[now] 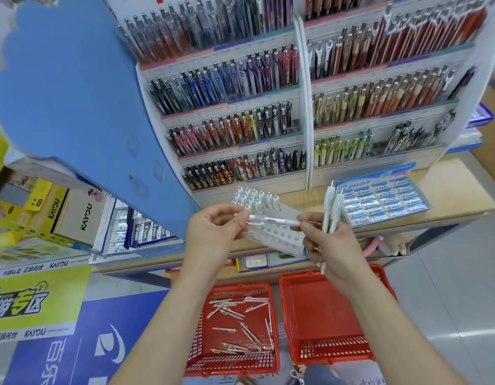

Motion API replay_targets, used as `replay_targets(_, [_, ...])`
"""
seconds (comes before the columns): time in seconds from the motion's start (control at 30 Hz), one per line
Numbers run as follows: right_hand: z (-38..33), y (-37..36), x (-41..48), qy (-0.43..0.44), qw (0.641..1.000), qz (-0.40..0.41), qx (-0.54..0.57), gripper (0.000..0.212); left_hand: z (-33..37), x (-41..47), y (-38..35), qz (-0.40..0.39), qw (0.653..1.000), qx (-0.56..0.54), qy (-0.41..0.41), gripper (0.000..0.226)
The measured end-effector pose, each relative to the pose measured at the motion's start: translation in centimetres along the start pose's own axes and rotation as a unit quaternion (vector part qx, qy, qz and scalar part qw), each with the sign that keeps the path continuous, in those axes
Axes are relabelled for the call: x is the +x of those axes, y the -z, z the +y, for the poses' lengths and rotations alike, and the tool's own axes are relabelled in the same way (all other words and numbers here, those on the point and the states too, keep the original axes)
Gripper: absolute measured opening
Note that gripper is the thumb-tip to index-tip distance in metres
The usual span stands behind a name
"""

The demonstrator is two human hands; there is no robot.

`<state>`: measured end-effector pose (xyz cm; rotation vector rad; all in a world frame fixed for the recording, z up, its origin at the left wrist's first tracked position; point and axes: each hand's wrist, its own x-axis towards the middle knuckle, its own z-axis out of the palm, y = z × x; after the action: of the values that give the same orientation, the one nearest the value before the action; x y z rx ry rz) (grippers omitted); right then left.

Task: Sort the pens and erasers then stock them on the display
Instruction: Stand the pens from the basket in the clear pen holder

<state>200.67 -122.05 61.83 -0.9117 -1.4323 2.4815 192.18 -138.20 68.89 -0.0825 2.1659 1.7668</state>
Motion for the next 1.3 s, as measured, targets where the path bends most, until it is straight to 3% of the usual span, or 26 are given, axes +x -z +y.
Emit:
replay_targets(0.13, [1.1,0.8,0.9,0.002,0.995,0.076,-0.070,0.004,0.5,2.2,0.2,0.059,0.986,0.137,-0.079,0.009])
replay_targets(0.27, [2.3,1.7,1.3,-0.023,0.990,0.111,-0.087,0.008,0.7,4.2,-0.5,0.030,0.930,0.306,-0.203,0.005])
replay_targets(0.37, [2.8,1.6,1.2,-0.036,0.991,0.109,-0.072,0.014,-0.1,5.4,-1.9,0.002,0.892,0.381,-0.243,0.009])
replay_targets(0.5, [3.2,1.8,1.0,-0.019,0.992,0.091,-0.089,0.016,-1.8,6.7,-3.1,-0.023,0.841,0.470,-0.266,0.014])
replay_targets(0.77, [3.2,1.9,0.7,-0.011,0.998,0.038,-0.057,0.019,-2.7,7.6,-4.4,-0.043,0.809,0.529,-0.254,0.019])
replay_targets(0.97, [3.0,2.0,0.4,0.002,0.996,0.024,-0.086,0.019,-3.1,7.4,-6.3,-0.064,0.744,0.615,-0.255,0.016])
replay_targets(1.17, [1.7,2.1,-0.5,0.003,0.997,-0.027,-0.074,0.021,-2.6,7.8,-6.5,-0.056,0.749,0.624,-0.217,0.013])
replay_targets(1.3, [0.9,2.3,-0.6,-0.004,0.995,-0.033,-0.091,0.021,-1.5,6.5,-5.3,-0.028,0.799,0.556,-0.228,0.017])
